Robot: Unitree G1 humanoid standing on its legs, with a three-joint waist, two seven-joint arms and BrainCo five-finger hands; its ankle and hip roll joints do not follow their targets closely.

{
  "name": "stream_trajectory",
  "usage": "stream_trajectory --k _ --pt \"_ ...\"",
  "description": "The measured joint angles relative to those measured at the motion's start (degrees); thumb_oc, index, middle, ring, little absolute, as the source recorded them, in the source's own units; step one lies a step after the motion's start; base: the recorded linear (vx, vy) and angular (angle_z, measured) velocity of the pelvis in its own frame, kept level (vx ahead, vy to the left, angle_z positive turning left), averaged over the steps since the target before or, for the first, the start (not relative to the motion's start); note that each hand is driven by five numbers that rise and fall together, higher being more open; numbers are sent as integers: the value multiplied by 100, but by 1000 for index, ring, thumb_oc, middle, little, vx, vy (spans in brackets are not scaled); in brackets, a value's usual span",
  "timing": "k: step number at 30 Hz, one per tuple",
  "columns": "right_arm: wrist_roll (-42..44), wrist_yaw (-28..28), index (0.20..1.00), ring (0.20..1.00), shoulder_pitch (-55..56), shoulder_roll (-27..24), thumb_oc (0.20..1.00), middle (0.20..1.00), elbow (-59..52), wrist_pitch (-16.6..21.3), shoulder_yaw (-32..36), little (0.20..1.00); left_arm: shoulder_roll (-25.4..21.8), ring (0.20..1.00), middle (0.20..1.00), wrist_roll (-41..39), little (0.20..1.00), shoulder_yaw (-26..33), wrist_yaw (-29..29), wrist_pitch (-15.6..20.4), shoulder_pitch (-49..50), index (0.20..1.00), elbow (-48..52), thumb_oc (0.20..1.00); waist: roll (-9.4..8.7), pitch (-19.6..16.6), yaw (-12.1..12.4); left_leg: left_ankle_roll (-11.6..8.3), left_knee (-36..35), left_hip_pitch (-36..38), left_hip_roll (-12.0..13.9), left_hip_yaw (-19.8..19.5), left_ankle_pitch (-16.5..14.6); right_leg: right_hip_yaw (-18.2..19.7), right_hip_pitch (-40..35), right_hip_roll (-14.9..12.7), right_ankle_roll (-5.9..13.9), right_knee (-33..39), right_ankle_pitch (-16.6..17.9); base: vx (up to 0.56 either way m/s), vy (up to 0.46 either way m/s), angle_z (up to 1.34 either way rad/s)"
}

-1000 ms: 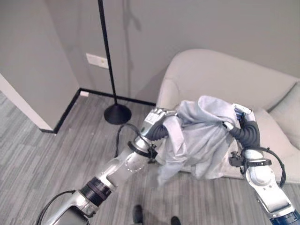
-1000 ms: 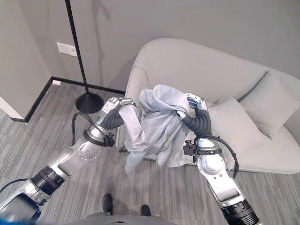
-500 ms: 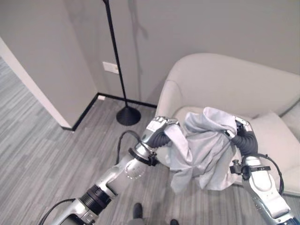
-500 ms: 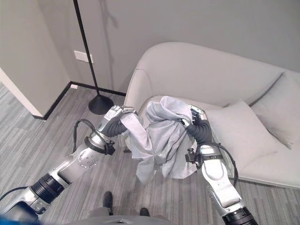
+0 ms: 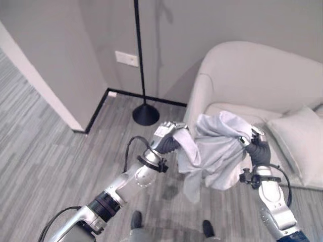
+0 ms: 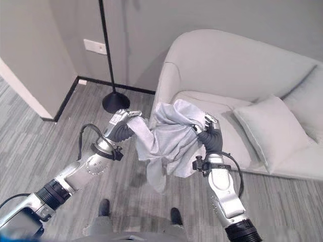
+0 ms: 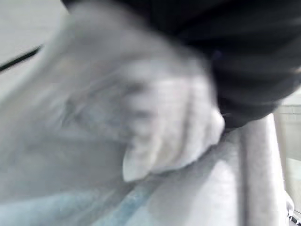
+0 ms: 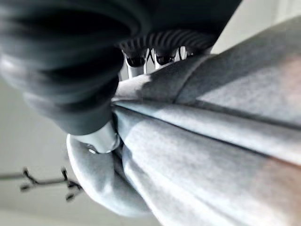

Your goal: Hang the clothes on the sofa on the clothes rack.

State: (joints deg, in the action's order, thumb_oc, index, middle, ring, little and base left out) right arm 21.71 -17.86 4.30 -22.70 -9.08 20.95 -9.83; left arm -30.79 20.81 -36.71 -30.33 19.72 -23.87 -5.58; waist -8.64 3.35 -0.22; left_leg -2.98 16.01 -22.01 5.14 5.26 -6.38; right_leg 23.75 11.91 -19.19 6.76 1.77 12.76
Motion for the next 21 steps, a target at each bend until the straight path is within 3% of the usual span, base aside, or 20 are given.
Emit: stream_trajectory --k 1,2,3,4,5,6,8,9,10,11,12,13,14,16,17,18,19,20,21 --pt "126 -46 200 200 44 -1 200 200 41 63 111 200 102 200 200 9 200 16 -18 54 -49 200 28 200 138 -66 -33 98 134 -189 -43 55 -50 -75 214 -78 -60 -8 146 23 269 -11" --pt "216 -75 200 200 46 25 200 200 131 57 154 200 142 200 200 1 200 44 -48 89 -85 200 26 200 164 -82 -138 180 205 -296 -209 178 -63 -190 352 -58 -61 -125 336 129 477 -34" --pt "263 -96 200 200 19 60 200 200 146 51 170 200 92 200 200 -18 200 -12 -90 91 -175 200 32 200 195 -78 -89 299 480 -527 -242 159 -163 -438 682 11 -131 -361 459 101 320 -54" --pt "327 -127 200 200 -87 156 200 200 184 43 162 200 -34 200 200 12 200 18 -87 78 -234 200 18 200 230 -109 -156 431 839 -870 -323 274 -368 -511 1040 -59 -208 -500 699 144 411 -57" --pt "355 -197 200 200 -79 242 200 200 219 39 134 200 -108 200 200 48 200 86 -119 87 -219 200 23 200 179 -151 -230 600 866 -966 -347 367 -367 -444 1162 -158 -142 -338 1066 55 200 -51" --pt "358 -231 200 200 -111 241 200 200 255 38 80 200 -154 200 200 45 200 122 -183 84 -205 200 -6 200 167 -162 -247 638 851 -985 -340 420 -406 -487 1260 -153 -252 -302 1343 26 96 -41" --pt "357 -279 200 200 -53 234 200 200 285 33 -15 200 -163 200 200 42 200 234 -328 61 -59 200 4 200 165 -316 -161 709 456 -962 -303 587 -144 -381 1266 -53 493 -107 686 26 137 -37" --pt "357 -280 200 200 -59 234 200 200 286 35 -12 200 -174 200 200 41 200 245 -331 61 -59 200 14 200 148 -347 -132 761 351 -953 -323 599 -74 -395 1226 -54 604 -84 578 60 576 -19" --pt "365 -292 200 200 -94 265 200 200 268 32 -95 200 -213 200 200 17 200 165 -403 52 -58 200 19 200 91 -388 -195 874 270 -902 -422 681 65 -663 1210 28 248 -323 935 60 696 -22" --pt "370 -273 200 200 -98 296 200 200 175 28 -313 200 -332 200 200 18 200 65 -477 15 -29 200 -22 200 12 -441 -221 1042 -11 -744 -448 895 40 -977 1211 148 269 -627 869 8 531 -47" --pt "332 -130 200 200 -62 306 200 200 41 17 -419 200 -403 200 200 69 200 176 -406 0 126 200 -23 200 -24 -423 -111 984 -378 -446 -418 985 288 -767 1255 261 708 -864 284 17 360 -63" --pt "301 -42 200 200 98 225 200 200 128 71 -363 200 -353 200 200 72 200 136 -241 -2 382 200 34 200 128 -403 -179 1006 -1131 162 -470 1024 579 -453 802 769 903 -793 -480 56 250 -54" --pt "302 -46 200 200 424 -61 200 200 220 72 36 200 -317 200 200 57 200 239 196 52 586 200 591 200 26 -763 -286 736 -2125 734 -594 1165 1033 -265 53 1514 752 6 -1347 12 105 -24" --pt "1011 592 200 200 267 203 200 200 979 -24 36 200 71 200 200 -3 200 850 585 -85 931 200 -116 200 12 -244 -274 722 -2116 1544 -598 890 1094 -565 -683 1537 572 -105 -1341 -51 -58 2" --pt "1268 739 200 200 345 385 200 200 1564 -204 -18 200 280 200 200 -98 200 1106 720 -365 1256 200 -746 200 46 -145 -261 717 -2117 2085 -541 540 1091 -653 -1099 1614 522 -322 -1406 -90 -72 0" --pt "1405 800 200 200 612 399 200 200 1882 -327 -120 200 290 200 200 -204 200 1200 840 -564 1634 200 -1100 200 115 -147 -234 615 -2105 2416 -488 234 1014 -688 -1367 1681 412 -340 -1509 -89 -64 -16" --pt "1478 890 200 200 1112 383 200 200 2161 -399 -221 200 52 200 200 -217 200 1288 919 -653 2135 200 -1169 200 13 -222 -64 383 -2100 2661 -538 33 658 -840 -1356 1700 174 -373 -1608 -111 -83 -8" --pt "1483 896 200 200 1211 453 200 200 2472 -446 -258 200 -77 200 200 -218 200 1293 948 -685 2279 200 -1234 200 -21 -223 -67 377 -2095 2673 -539 -25 656 -907 -1346 1713 -5 -463 -1700 -66 -56 2" --pt "1489 884 200 200 1278 510 200 200 2663 -548 -267 200 -130 200 200 -217 200 1291 985 -702 2390 200 -1238 200 -32 -226 -66 380 -2108 2685 -534 -85 668 -926 -1331 1729 -8 -466 -1698 -65 -58 17"
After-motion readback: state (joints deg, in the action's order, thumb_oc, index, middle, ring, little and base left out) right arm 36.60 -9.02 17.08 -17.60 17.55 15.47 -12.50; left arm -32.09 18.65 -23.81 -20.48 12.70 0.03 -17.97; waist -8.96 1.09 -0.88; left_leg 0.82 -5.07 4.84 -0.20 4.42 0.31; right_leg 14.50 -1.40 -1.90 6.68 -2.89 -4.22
